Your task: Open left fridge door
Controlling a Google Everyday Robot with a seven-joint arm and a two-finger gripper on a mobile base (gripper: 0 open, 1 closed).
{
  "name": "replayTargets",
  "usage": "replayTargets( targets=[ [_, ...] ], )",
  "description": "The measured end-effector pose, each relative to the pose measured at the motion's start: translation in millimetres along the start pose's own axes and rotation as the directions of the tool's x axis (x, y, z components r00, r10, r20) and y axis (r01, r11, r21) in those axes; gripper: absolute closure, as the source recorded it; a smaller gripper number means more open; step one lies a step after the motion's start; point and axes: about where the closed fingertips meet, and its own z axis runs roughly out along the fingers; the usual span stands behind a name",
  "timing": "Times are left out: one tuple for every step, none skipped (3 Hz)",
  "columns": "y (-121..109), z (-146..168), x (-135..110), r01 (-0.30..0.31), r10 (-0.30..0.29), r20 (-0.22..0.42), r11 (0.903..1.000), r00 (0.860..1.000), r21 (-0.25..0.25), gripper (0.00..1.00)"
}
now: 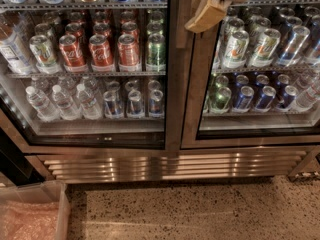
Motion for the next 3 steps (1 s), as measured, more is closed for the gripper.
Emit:
replayTargets(
  targets=[
    [19.6, -5.2, 1.8, -0.029, 0.029, 0.005, 0.9993, 1.000, -0.023, 1.00],
    [21.7, -8.4, 0.5, -0.032, 0.032, 0.005, 0.9992, 0.999, -0.025, 1.00],
    [21.7, -8.4, 0.5, -0.032, 0.032, 0.005, 0.9992, 0.999, -0.025, 0.81]
  ],
)
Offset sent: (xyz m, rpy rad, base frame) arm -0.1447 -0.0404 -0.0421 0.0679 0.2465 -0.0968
